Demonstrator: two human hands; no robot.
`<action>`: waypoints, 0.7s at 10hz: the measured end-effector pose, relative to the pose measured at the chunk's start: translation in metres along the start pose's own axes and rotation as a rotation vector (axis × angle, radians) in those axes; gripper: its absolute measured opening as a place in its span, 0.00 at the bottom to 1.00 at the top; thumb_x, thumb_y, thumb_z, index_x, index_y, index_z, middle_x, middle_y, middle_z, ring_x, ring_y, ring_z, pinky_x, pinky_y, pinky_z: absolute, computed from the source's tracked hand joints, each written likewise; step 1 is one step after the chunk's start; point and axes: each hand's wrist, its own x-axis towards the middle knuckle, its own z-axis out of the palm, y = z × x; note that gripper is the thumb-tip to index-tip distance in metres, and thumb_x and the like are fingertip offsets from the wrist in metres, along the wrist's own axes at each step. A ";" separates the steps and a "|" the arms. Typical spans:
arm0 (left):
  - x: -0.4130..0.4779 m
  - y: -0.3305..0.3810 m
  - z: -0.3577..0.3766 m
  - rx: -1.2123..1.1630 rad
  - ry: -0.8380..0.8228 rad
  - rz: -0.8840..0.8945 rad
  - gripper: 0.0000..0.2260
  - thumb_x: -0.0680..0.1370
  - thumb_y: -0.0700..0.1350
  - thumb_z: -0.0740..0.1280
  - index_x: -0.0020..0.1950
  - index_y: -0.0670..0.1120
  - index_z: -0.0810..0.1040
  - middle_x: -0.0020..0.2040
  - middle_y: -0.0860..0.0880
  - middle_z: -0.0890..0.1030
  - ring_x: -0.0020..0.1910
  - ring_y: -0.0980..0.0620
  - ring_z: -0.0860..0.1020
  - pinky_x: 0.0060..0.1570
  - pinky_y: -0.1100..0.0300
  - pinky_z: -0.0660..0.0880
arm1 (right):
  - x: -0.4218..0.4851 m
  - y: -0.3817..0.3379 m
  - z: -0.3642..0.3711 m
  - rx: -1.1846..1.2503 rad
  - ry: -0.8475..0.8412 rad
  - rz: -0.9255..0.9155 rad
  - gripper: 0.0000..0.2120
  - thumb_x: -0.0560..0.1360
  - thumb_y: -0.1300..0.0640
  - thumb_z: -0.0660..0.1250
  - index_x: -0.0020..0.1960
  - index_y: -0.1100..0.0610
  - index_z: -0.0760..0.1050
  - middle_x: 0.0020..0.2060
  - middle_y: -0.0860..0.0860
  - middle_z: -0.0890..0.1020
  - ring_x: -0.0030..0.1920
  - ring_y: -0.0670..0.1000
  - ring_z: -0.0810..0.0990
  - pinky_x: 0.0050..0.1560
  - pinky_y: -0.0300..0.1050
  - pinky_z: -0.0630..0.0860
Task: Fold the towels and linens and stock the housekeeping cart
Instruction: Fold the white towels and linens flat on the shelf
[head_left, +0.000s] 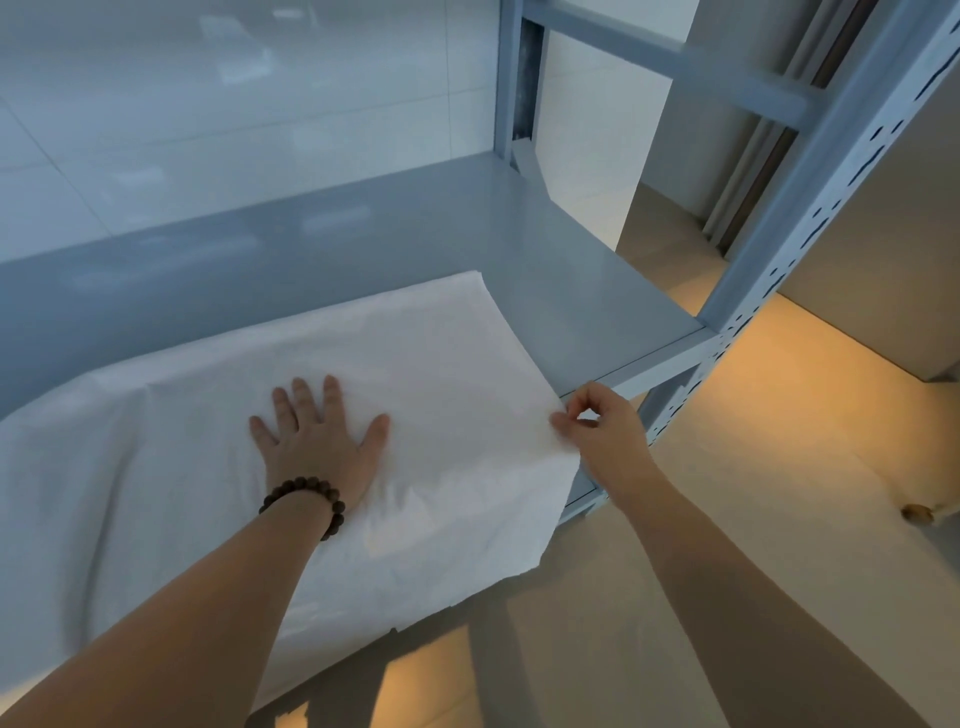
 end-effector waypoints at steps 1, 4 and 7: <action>0.001 0.000 0.001 -0.010 0.016 0.003 0.39 0.74 0.71 0.39 0.79 0.50 0.43 0.79 0.43 0.45 0.78 0.41 0.43 0.73 0.39 0.40 | 0.001 0.006 0.007 -0.115 0.264 0.028 0.14 0.74 0.63 0.68 0.34 0.51 0.68 0.30 0.45 0.75 0.28 0.45 0.73 0.30 0.37 0.66; 0.000 -0.001 0.003 0.006 0.023 -0.002 0.39 0.74 0.71 0.38 0.79 0.50 0.43 0.79 0.43 0.45 0.78 0.41 0.43 0.73 0.38 0.42 | 0.002 0.007 0.012 -0.111 0.029 0.217 0.15 0.69 0.48 0.75 0.45 0.57 0.77 0.38 0.49 0.79 0.39 0.50 0.77 0.41 0.42 0.71; -0.001 0.000 0.000 -0.011 0.020 -0.012 0.38 0.75 0.70 0.40 0.79 0.51 0.42 0.79 0.43 0.44 0.78 0.42 0.42 0.73 0.39 0.41 | -0.041 0.006 0.058 -0.631 0.492 -0.472 0.07 0.69 0.67 0.73 0.38 0.63 0.75 0.34 0.56 0.76 0.34 0.58 0.74 0.30 0.43 0.67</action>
